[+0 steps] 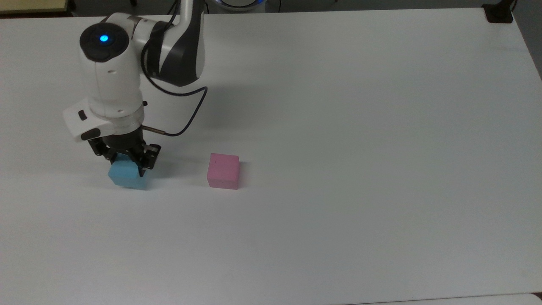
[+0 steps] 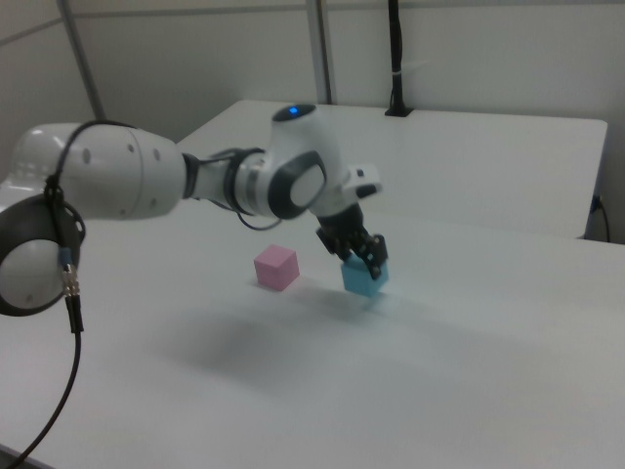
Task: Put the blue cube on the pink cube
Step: 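Carry the light-blue cube over the pink cube and lower it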
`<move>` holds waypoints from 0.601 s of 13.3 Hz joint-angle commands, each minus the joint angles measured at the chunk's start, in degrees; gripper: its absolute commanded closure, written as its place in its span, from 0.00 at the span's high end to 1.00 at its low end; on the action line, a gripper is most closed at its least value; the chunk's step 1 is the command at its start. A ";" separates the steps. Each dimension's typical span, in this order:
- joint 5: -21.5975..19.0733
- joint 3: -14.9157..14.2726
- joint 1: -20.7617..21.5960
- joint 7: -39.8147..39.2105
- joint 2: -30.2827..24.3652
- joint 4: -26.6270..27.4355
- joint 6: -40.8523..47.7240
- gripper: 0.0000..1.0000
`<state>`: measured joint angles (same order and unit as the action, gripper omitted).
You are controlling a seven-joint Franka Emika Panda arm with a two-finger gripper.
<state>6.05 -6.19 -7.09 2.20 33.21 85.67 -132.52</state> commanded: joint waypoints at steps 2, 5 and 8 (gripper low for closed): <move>0.10 4.41 6.12 4.11 -7.72 1.70 12.01 0.32; 0.10 8.29 6.38 10.53 -7.11 1.43 12.03 0.34; 0.54 9.00 6.82 12.92 -5.88 1.43 11.50 0.36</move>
<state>6.02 2.61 -0.37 12.95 26.93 86.29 -120.85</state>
